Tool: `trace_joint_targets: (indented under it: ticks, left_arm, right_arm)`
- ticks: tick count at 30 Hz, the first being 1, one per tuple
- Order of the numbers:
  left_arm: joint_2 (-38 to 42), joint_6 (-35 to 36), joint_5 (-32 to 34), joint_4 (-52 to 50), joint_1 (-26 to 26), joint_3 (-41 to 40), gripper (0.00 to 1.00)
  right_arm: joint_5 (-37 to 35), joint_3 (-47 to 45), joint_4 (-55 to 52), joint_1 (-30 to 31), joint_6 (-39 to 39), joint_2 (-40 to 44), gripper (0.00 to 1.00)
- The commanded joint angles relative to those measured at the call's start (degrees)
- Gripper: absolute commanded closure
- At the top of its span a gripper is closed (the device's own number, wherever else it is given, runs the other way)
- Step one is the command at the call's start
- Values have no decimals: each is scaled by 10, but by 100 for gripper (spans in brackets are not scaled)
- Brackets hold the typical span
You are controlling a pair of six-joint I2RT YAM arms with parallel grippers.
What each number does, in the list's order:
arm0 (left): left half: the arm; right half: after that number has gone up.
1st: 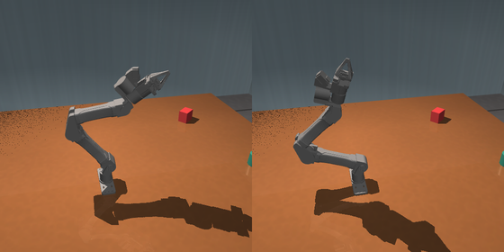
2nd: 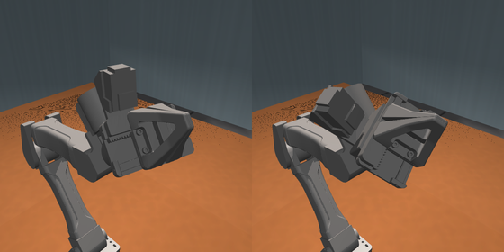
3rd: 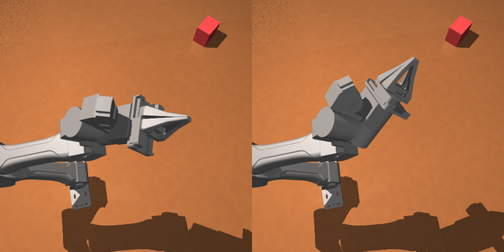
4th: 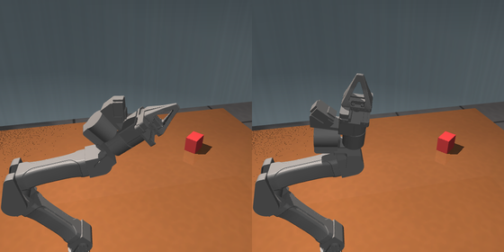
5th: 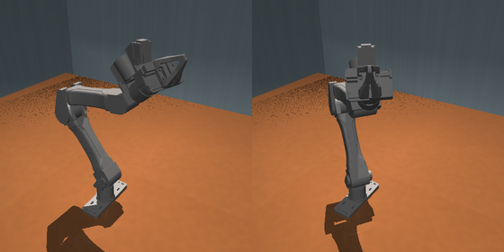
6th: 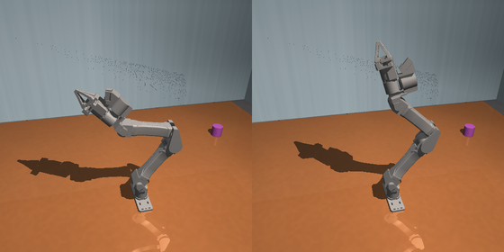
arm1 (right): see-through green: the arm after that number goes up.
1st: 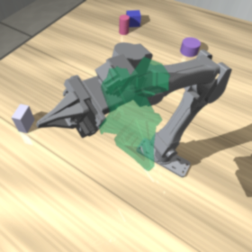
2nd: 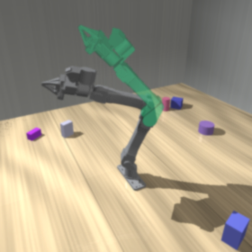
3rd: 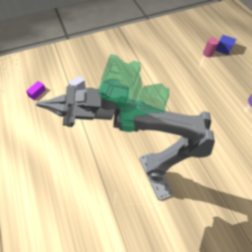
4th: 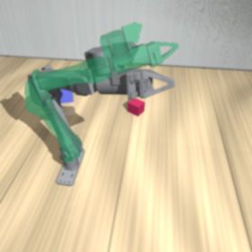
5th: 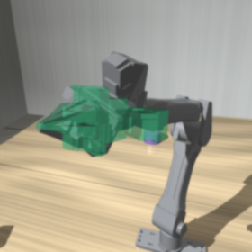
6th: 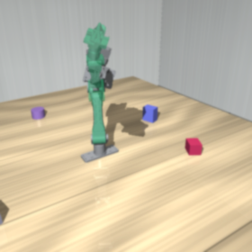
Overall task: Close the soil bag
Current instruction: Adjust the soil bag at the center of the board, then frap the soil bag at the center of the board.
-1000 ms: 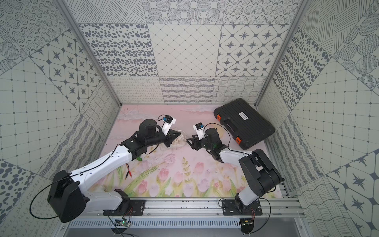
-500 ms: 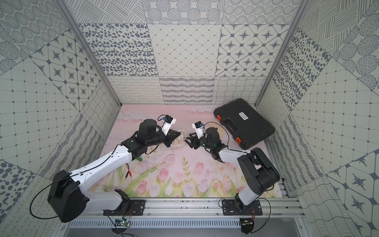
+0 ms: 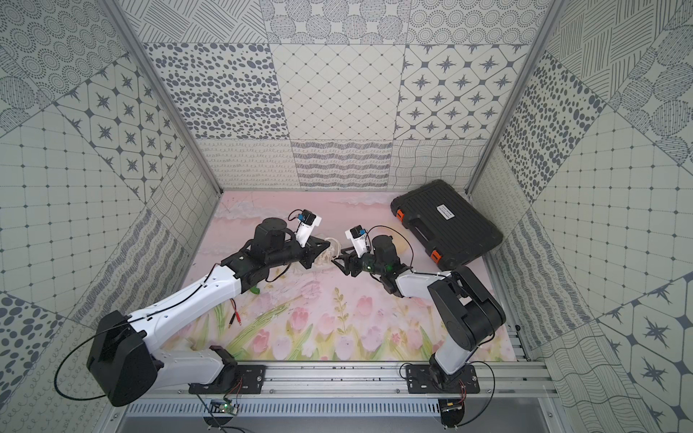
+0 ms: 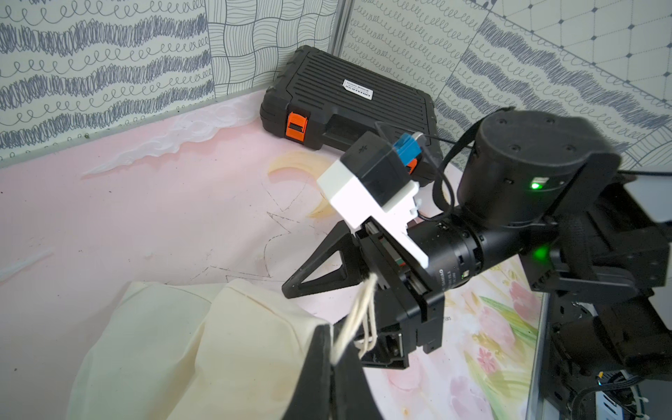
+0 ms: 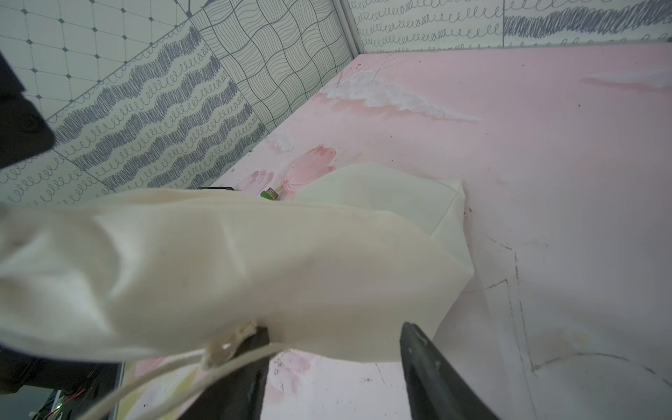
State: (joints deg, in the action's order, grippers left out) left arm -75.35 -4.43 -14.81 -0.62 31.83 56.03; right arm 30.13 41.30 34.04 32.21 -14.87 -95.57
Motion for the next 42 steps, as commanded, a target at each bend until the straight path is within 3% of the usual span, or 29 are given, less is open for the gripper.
trace_joint_targets:
  ticks: [1,7,12,17,22,30,42]
  left_arm:
    - [9,-13,-14,19,-5,-6,100]
    - [21,-12,-9,12,-4,-13,100]
    - [20,-14,-1,11,-5,-16,100]
    - [11,-14,6,7,-5,-12,100]
    - [11,-15,8,4,-4,-10,100]
    - [23,-15,-16,4,-5,-14,100]
    - [50,-21,-36,7,-5,-28,100]
  right_arm:
    - [-46,30,19,6,-11,-24,38]
    - [-98,23,63,7,-30,-31,39]
    - [-54,8,99,15,-31,-9,40]
    - [-54,-13,115,25,-28,23,40]
    - [-96,-26,126,26,-22,39,41]
    - [-216,-28,107,26,-18,53,58]
    - [-149,-7,109,31,-29,35,55]
